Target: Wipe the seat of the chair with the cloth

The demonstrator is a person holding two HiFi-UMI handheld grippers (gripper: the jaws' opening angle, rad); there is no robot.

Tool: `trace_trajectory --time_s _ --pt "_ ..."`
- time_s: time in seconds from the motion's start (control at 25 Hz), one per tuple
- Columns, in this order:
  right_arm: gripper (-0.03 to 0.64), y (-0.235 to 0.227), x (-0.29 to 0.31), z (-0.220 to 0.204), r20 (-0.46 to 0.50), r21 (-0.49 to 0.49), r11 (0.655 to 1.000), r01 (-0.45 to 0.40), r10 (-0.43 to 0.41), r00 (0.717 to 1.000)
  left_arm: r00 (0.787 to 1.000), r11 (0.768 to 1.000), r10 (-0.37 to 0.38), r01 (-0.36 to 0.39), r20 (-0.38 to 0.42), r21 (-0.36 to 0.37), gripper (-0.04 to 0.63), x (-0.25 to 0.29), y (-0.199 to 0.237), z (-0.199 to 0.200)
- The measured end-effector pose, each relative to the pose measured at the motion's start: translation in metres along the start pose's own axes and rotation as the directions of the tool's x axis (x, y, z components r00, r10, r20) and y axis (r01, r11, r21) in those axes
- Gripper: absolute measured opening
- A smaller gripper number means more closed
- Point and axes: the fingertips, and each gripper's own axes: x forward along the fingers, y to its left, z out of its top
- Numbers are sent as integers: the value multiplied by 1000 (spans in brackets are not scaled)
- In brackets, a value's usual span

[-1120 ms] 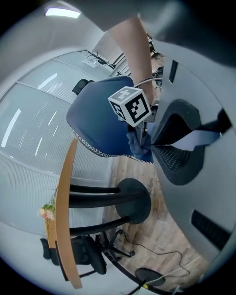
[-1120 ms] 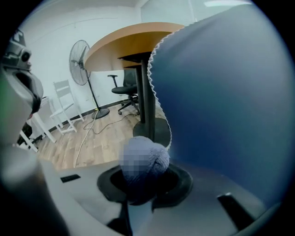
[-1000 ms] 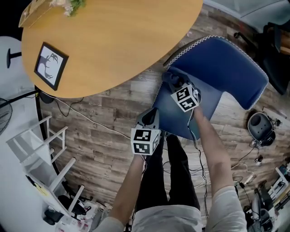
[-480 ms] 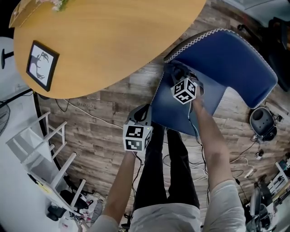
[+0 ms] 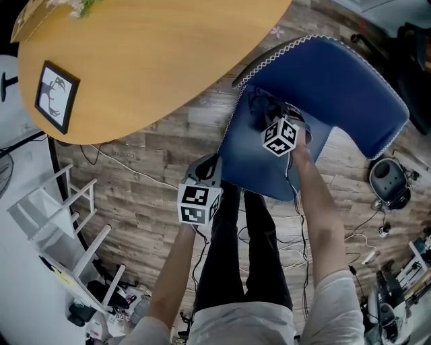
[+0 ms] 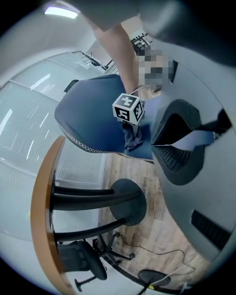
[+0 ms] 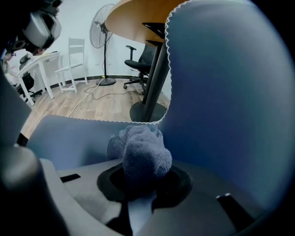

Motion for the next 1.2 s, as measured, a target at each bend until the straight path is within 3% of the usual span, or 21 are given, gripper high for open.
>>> trace_trajectory --time_s 0.68,1.2 --pt "84 -13 -33 -88 -105 25 997 78 -75 992 997 994 -79 81 -26 69 29 6 -61 -25" --pt "84 -17 -82 -186 -192 211 955 207 -167 967 994 986 -102 107 -46 128 29 10 -96 -37"
